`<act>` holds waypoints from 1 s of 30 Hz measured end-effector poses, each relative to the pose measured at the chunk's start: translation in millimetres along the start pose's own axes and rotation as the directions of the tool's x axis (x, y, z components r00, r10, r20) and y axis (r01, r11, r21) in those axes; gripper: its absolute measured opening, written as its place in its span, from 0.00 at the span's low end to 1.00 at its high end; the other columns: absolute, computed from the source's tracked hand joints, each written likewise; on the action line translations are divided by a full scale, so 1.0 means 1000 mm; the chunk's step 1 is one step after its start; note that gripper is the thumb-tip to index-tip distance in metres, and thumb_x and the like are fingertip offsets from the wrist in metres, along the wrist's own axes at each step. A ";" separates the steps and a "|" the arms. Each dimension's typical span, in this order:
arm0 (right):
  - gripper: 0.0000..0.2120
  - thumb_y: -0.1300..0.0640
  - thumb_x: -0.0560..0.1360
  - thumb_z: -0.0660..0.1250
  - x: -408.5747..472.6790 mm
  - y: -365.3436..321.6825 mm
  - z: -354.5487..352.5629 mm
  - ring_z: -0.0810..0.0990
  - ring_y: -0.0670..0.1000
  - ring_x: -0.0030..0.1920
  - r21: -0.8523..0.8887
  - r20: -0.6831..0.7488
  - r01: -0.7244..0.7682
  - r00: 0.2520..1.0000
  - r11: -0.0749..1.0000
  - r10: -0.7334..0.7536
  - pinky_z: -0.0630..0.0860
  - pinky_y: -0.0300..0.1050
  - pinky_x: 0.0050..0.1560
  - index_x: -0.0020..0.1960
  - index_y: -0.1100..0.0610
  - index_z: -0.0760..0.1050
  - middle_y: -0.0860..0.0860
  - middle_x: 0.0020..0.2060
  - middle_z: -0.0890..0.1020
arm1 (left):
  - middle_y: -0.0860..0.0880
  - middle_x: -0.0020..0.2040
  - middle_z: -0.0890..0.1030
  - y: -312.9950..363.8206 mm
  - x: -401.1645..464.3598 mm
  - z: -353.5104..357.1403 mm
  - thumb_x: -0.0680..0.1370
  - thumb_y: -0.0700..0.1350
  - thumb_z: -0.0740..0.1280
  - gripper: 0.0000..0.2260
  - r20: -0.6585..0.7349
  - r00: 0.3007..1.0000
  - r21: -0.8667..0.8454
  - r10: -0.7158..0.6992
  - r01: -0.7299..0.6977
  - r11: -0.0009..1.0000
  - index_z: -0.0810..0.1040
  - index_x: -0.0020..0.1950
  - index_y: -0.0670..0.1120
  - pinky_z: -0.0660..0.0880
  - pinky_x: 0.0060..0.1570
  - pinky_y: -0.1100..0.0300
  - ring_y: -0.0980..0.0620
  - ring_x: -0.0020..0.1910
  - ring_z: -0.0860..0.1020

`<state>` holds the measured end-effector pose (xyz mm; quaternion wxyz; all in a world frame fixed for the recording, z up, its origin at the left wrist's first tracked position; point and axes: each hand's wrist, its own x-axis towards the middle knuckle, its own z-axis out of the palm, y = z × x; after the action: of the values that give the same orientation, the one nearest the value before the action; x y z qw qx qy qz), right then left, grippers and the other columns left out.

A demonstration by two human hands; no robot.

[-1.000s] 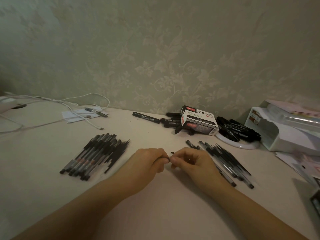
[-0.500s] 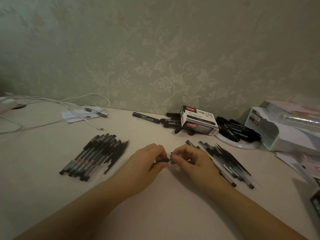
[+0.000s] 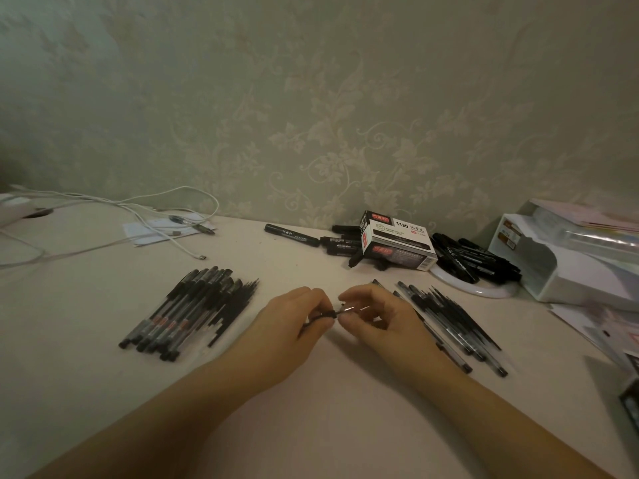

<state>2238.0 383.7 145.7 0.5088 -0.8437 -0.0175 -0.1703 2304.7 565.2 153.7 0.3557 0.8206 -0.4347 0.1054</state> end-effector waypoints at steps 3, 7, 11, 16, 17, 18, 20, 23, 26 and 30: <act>0.11 0.39 0.72 0.67 -0.001 -0.002 0.002 0.81 0.41 0.46 -0.013 -0.003 -0.006 1.000 1.000 0.006 0.74 0.30 0.45 0.50 0.44 0.80 0.41 0.45 0.83 | 0.56 0.45 0.77 0.000 0.001 0.000 0.79 0.48 0.65 0.03 0.000 1.000 0.000 0.011 -0.011 1.000 0.77 0.50 0.50 0.69 0.41 0.69 0.63 0.42 0.73; 0.01 0.51 0.76 0.70 0.000 0.000 0.000 0.81 0.42 0.44 -0.008 0.007 -0.013 1.000 1.000 0.013 0.75 0.31 0.44 0.47 0.45 0.80 0.44 0.42 0.84 | 0.56 0.44 0.77 -0.001 0.000 0.001 0.79 0.48 0.65 0.03 0.004 1.000 -0.001 0.014 -0.014 1.000 0.77 0.50 0.51 0.68 0.40 0.71 0.63 0.43 0.73; 0.08 0.50 0.75 0.71 0.001 -0.001 0.000 0.80 0.43 0.48 -0.010 0.011 -0.016 1.000 1.000 0.016 0.78 0.36 0.48 0.53 0.41 0.79 0.40 0.48 0.82 | 0.56 0.45 0.77 -0.002 0.000 0.001 0.79 0.49 0.64 0.04 0.002 1.000 0.009 0.009 -0.009 1.000 0.77 0.50 0.51 0.68 0.40 0.70 0.62 0.42 0.73; 0.04 0.49 0.76 0.69 0.001 -0.003 0.001 0.81 0.40 0.43 0.019 0.002 -0.035 0.999 0.999 0.035 0.73 0.27 0.44 0.47 0.48 0.81 0.43 0.41 0.84 | 0.56 0.44 0.77 0.000 0.000 0.001 0.79 0.48 0.65 0.04 0.009 1.000 -0.004 0.025 -0.025 1.000 0.77 0.51 0.50 0.67 0.40 0.72 0.65 0.42 0.72; 0.03 0.51 0.76 0.69 0.001 -0.003 0.001 0.81 0.40 0.42 0.026 0.005 -0.037 0.999 0.999 0.037 0.73 0.27 0.43 0.46 0.49 0.81 0.44 0.40 0.84 | 0.56 0.44 0.77 0.001 0.000 0.001 0.79 0.48 0.65 0.04 0.014 1.000 -0.007 0.019 -0.019 1.000 0.77 0.51 0.50 0.67 0.40 0.73 0.65 0.42 0.72; 0.02 0.54 0.76 0.70 0.001 -0.003 0.000 0.81 0.40 0.41 0.039 0.002 -0.042 0.999 0.998 0.042 0.73 0.27 0.43 0.46 0.50 0.81 0.45 0.40 0.85 | 0.56 0.45 0.77 0.001 0.000 0.001 0.79 0.48 0.65 0.04 0.019 1.000 -0.012 0.010 -0.010 1.000 0.77 0.51 0.50 0.67 0.40 0.72 0.65 0.42 0.72; 0.03 0.57 0.76 0.71 0.003 -0.002 -0.001 0.82 0.42 0.42 0.081 -0.030 -0.063 0.997 0.995 0.066 0.74 0.29 0.43 0.47 0.50 0.82 0.46 0.40 0.85 | 0.56 0.44 0.77 0.001 0.000 0.000 0.79 0.48 0.64 0.04 0.022 1.000 -0.027 -0.014 0.014 1.000 0.76 0.53 0.51 0.68 0.38 0.71 0.63 0.40 0.73; 0.03 0.58 0.75 0.72 0.006 -0.002 -0.006 0.83 0.42 0.41 0.201 -0.145 -0.116 0.978 0.973 0.146 0.74 0.29 0.40 0.46 0.50 0.82 0.49 0.41 0.86 | 0.55 0.42 0.76 0.002 -0.002 -0.001 0.80 0.45 0.62 0.08 0.027 0.999 -0.050 -0.017 0.018 0.999 0.73 0.58 0.54 0.66 0.34 0.71 0.63 0.36 0.72; 0.01 0.56 0.74 0.73 0.007 -0.004 -0.012 0.81 0.39 0.36 0.175 -0.203 -0.138 0.964 0.975 0.172 0.73 0.28 0.35 0.45 0.51 0.83 0.48 0.39 0.86 | 0.56 0.41 0.74 0.003 -0.002 -0.002 0.81 0.43 0.61 0.10 0.034 0.999 -0.042 -0.008 0.009 0.999 0.73 0.59 0.55 0.65 0.35 0.71 0.65 0.37 0.71; 0.03 0.50 0.71 0.76 0.006 -0.008 -0.019 0.80 0.39 0.39 -0.185 -0.125 -0.127 0.987 0.975 0.105 0.74 0.28 0.40 0.41 0.49 0.83 0.43 0.37 0.84 | 0.56 0.40 0.74 0.003 -0.002 -0.003 0.81 0.43 0.61 0.10 0.043 0.999 -0.044 -0.021 0.023 0.999 0.73 0.59 0.55 0.64 0.35 0.71 0.64 0.38 0.71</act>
<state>2237.2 370.6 162.7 0.4344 -0.8772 0.0776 -0.1893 2301.6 567.7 156.5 0.3659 0.8191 -0.4355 0.0744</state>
